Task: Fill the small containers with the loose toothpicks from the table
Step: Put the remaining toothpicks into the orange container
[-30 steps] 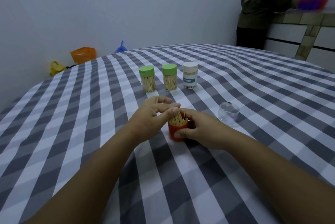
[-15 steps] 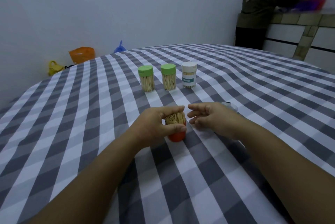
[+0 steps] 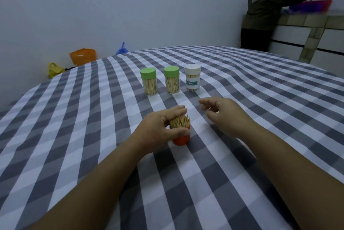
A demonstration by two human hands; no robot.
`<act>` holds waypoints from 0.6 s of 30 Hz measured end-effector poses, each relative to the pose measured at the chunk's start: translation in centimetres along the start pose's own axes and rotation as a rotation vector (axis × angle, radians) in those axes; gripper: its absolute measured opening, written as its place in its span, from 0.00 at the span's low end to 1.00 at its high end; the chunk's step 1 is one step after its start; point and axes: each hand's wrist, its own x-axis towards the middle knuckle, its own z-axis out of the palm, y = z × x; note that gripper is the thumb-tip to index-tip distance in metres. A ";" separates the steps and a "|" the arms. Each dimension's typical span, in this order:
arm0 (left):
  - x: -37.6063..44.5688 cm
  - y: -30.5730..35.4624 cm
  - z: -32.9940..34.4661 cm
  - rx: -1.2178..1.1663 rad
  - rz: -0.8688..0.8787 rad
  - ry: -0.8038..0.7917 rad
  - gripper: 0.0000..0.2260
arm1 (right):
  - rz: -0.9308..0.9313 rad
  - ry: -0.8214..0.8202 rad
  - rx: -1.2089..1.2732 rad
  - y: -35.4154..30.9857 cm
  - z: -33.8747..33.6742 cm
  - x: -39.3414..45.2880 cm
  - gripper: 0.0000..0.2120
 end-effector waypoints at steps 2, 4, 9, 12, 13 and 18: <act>0.0 -0.1 0.2 -0.068 -0.020 0.014 0.28 | 0.012 0.076 -0.024 0.3 -0.6 0.2 0.21; 0.0 -0.2 0.3 -0.099 -0.042 0.014 0.30 | 0.042 0.113 -0.083 0.9 -1.3 0.4 0.21; 0.0 -0.4 0.5 -0.252 -0.079 0.017 0.32 | 0.139 -0.050 -0.253 2.7 -2.2 0.3 0.26; 0.2 -0.4 0.6 -0.340 -0.103 0.023 0.37 | 0.162 -0.106 -0.189 3.0 -2.2 0.1 0.26; 0.2 -0.4 0.6 -0.371 -0.109 0.028 0.39 | 0.160 -0.110 -0.171 3.0 -2.1 0.1 0.26; 0.2 -0.5 0.9 -0.371 -0.099 0.037 0.36 | 0.103 -0.067 0.017 2.2 -1.3 0.3 0.25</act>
